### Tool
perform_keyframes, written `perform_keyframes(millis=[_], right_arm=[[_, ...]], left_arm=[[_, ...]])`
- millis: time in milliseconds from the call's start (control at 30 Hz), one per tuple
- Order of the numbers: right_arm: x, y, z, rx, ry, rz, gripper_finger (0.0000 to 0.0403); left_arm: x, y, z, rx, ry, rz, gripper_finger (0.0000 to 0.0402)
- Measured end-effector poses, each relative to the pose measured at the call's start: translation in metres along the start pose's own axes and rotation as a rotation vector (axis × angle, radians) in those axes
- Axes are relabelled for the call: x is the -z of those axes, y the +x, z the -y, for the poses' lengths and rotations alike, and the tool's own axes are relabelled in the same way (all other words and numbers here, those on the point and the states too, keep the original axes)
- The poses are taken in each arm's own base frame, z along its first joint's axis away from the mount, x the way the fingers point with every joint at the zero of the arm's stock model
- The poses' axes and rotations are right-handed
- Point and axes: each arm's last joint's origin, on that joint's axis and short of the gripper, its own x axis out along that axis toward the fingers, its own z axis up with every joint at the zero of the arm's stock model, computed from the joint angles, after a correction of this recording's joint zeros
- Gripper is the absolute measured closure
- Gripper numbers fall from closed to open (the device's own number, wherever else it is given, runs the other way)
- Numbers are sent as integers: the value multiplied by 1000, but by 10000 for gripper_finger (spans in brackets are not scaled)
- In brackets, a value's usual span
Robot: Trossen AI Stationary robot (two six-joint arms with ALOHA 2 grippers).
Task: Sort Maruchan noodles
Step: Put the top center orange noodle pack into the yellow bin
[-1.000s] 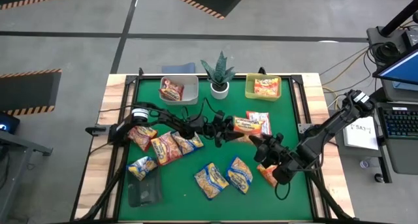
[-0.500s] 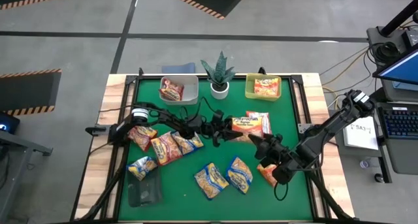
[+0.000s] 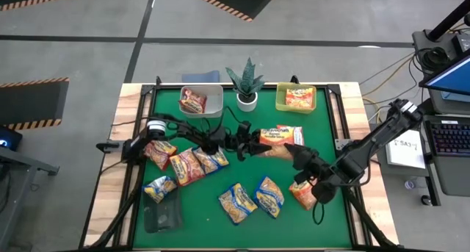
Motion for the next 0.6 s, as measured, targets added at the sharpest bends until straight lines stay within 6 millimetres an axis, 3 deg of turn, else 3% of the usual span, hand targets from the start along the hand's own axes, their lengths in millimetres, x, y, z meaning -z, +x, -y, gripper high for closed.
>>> perform_keyframes(millis=[367, 600], right_arm=[[41, -10, 27, 108, 546, -157, 188], [75, -18, 30, 209, 1352, -146, 188]], left_arm=[[-23, 0, 5, 45, 45, 3, 325], [-44, 7, 28, 164, 124, -25, 325]])
